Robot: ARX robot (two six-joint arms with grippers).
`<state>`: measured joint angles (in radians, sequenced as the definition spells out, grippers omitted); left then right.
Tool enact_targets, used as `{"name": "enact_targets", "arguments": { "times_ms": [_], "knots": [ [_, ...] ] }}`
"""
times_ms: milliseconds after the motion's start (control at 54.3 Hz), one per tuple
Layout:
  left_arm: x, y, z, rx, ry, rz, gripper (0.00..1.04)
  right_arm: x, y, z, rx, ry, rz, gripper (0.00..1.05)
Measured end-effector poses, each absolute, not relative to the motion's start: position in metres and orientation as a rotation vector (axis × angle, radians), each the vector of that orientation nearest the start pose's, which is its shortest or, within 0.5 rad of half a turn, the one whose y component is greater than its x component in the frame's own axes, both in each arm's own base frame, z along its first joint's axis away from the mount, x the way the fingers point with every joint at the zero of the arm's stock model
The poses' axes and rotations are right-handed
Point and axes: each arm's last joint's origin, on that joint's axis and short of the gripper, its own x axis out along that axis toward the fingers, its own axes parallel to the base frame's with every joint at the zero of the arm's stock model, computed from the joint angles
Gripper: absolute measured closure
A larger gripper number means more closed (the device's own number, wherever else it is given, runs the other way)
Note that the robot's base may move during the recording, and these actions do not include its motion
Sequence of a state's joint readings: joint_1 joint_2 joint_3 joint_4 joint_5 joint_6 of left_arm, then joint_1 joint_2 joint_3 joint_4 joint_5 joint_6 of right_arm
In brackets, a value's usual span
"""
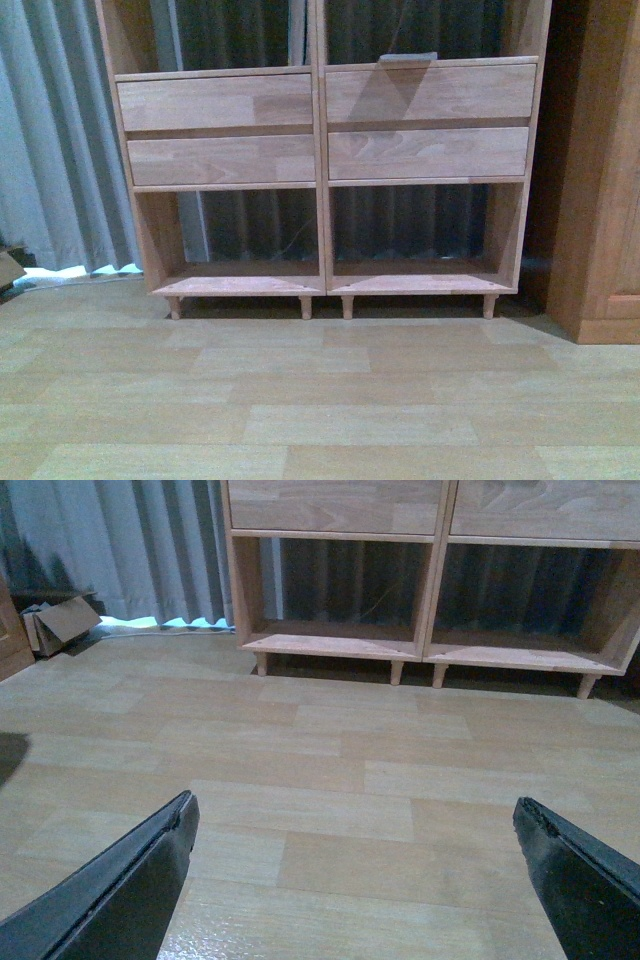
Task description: Organize books on shelf
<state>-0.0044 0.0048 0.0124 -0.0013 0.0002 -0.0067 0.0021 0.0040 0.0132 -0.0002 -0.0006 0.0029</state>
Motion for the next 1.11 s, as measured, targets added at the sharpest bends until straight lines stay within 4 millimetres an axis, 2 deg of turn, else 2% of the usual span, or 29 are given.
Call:
{"name": "enact_targets", "arguments": {
  "times_ms": [1105],
  "knots": [
    [0.0972, -0.0004, 0.1672, -0.007, -0.006, -0.005, 0.07, 0.0971, 0.0002, 0.1677, 0.003, -0.009, 0.003, 0.07]
  ]
}}
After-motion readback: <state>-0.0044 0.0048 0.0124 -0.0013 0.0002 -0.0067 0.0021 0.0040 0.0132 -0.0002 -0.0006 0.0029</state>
